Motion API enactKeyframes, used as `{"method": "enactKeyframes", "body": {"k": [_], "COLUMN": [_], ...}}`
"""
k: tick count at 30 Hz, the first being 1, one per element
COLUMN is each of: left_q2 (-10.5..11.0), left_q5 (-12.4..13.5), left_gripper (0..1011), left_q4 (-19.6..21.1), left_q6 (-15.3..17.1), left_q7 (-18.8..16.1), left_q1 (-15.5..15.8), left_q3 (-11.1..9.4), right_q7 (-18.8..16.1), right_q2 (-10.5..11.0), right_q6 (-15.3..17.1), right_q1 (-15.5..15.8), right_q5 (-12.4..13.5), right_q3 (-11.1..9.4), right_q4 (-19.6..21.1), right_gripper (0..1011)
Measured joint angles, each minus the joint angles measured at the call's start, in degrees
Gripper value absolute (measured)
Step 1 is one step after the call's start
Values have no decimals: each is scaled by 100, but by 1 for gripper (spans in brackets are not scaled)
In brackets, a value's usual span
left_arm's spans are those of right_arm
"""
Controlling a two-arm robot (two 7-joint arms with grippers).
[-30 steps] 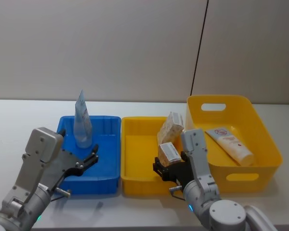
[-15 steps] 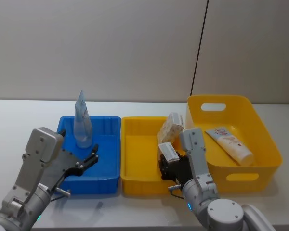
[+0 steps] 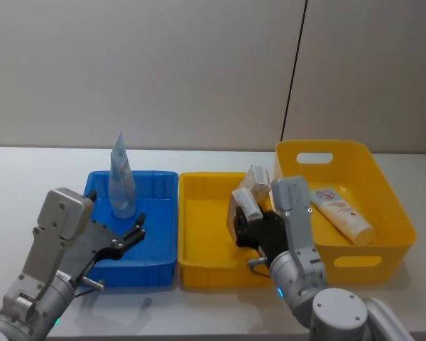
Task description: Bimanual collaborative sorting of washing and personal care products
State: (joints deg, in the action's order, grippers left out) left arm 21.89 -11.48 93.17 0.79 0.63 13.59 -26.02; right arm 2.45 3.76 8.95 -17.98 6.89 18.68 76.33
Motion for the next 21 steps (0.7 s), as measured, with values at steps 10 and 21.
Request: {"method": "enactKeyframes", "body": {"k": [10, 21], "left_q2": [0, 0], "left_q5": [0, 0], "left_gripper": [1001, 1001], "left_q4": [0, 0], "left_q6": [0, 0], "left_q7": [0, 0], "left_q1": [0, 0], "left_q3": [0, 0], "right_q7": [-128, -121], "right_q2": [-48, -87], "right_q6": [-466, -963], "right_q1": [7, -59], "right_q5": [137, 308], "right_q3": [-167, -583], "right_q4": [343, 774], "right_gripper": [330, 328]}}
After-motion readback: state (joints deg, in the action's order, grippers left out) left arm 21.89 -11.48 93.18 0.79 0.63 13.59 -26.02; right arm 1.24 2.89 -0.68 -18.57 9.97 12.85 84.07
